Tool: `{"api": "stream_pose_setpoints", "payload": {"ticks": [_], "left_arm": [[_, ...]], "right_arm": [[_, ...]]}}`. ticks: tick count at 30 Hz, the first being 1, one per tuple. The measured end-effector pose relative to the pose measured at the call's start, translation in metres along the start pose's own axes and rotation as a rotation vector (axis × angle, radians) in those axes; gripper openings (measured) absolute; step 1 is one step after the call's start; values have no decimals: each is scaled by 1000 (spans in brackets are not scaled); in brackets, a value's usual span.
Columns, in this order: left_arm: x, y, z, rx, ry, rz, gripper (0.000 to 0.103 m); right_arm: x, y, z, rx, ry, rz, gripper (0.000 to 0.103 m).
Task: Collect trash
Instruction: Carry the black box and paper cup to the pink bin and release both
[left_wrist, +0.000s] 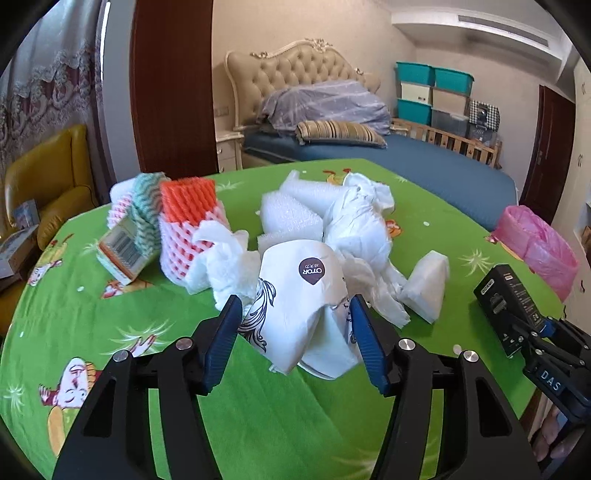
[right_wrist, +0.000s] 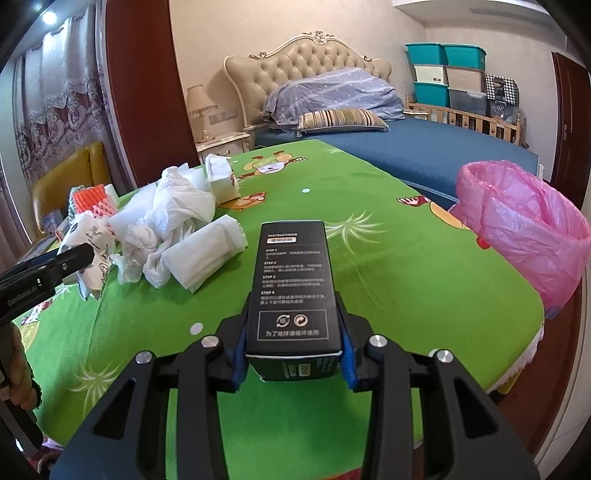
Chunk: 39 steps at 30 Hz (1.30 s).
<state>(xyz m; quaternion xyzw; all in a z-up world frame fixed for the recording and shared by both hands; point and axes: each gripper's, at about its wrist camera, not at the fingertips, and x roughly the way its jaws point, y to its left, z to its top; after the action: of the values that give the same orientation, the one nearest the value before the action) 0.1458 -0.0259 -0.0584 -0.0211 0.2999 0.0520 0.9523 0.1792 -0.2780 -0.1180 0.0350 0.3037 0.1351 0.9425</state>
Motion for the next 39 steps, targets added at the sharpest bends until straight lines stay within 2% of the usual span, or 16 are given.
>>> {"api": "stream_pose_setpoints", "payload": {"ticks": [4, 10, 21, 35, 39], "left_arm": [[-12, 0, -2, -12, -22, -12, 56], [-17, -16, -2, 33, -44, -41, 57], [-3, -67, 8, 116, -14, -153, 57], [12, -188, 56, 262, -56, -343, 57], [22, -223, 76, 278, -50, -421, 57]], "right_arm": [[-7, 2, -4, -3, -8, 17, 38], [-17, -1, -6, 3, -25, 23, 38], [-41, -43, 4, 41, -96, -68, 38], [-76, -139, 22, 129, -198, -265, 38], [-81, -171, 30, 143, -217, -320, 38]]}}
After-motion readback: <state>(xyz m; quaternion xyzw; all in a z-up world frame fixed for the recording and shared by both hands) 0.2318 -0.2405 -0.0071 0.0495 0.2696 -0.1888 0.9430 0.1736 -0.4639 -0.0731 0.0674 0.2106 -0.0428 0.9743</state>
